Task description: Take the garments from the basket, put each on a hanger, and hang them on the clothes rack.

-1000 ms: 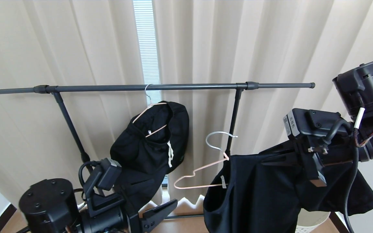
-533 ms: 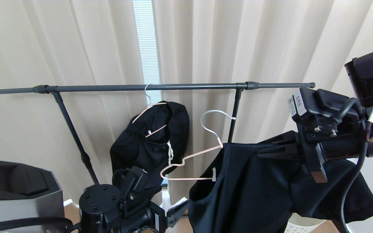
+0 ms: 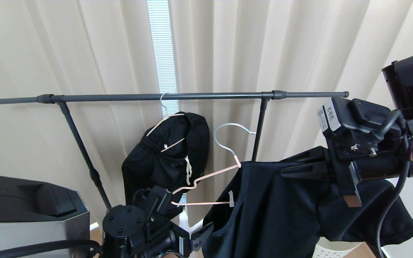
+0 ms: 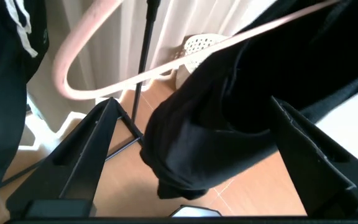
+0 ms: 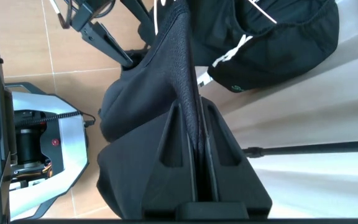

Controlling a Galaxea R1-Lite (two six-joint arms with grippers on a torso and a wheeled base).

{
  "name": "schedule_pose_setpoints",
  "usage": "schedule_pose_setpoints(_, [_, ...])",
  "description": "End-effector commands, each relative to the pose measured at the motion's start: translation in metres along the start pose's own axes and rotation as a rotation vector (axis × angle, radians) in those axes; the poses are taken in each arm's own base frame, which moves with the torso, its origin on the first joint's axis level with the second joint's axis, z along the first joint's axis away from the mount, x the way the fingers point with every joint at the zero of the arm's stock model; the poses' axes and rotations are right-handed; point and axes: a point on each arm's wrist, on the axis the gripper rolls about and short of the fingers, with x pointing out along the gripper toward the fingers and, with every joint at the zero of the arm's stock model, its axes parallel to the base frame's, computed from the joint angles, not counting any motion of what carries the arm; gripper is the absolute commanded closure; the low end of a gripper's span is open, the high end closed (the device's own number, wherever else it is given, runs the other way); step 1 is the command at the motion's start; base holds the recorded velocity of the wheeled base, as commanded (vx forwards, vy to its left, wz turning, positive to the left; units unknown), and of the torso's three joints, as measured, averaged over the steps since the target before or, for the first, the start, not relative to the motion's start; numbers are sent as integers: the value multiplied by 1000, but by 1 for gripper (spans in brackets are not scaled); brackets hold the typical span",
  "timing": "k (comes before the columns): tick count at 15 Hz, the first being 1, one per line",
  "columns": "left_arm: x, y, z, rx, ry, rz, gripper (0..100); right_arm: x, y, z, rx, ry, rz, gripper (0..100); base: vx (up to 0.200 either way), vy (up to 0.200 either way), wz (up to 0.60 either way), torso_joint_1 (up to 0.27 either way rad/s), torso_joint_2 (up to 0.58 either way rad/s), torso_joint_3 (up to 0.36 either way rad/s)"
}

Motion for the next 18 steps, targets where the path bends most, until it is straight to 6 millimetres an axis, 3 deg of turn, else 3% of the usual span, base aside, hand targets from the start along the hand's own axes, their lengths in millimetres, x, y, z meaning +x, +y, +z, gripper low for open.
schedule_pose_setpoints(1, [1,0,-1,0,3,1,0,-1,1,0,-2,-2,3,100,0,0,0,0,0,0])
schedule_pose_setpoints(6, [11,-6,-17,28,42,48,0,-1,5,4,-8,-13,10,100,0,0,0,0,0,0])
schedule_pose_setpoints(7, [13,-5,-18,30,41,63,100,-2,5,4,-10,-15,10,100,0,0,0,0,0,0])
schedule_pose_setpoints(11, [11,-5,-18,39,41,70,100,-4,8,3,-10,-14,12,100,0,0,0,0,0,0])
schedule_pose_setpoints(14, [6,-2,-4,40,-10,77,100,-11,0,-9,32,14,-31,100,0,0,0,0,0,0])
schedule_pose_setpoints(18, [6,19,9,48,-59,145,100,-21,4,-23,65,37,-58,100,0,0,0,0,0,0])
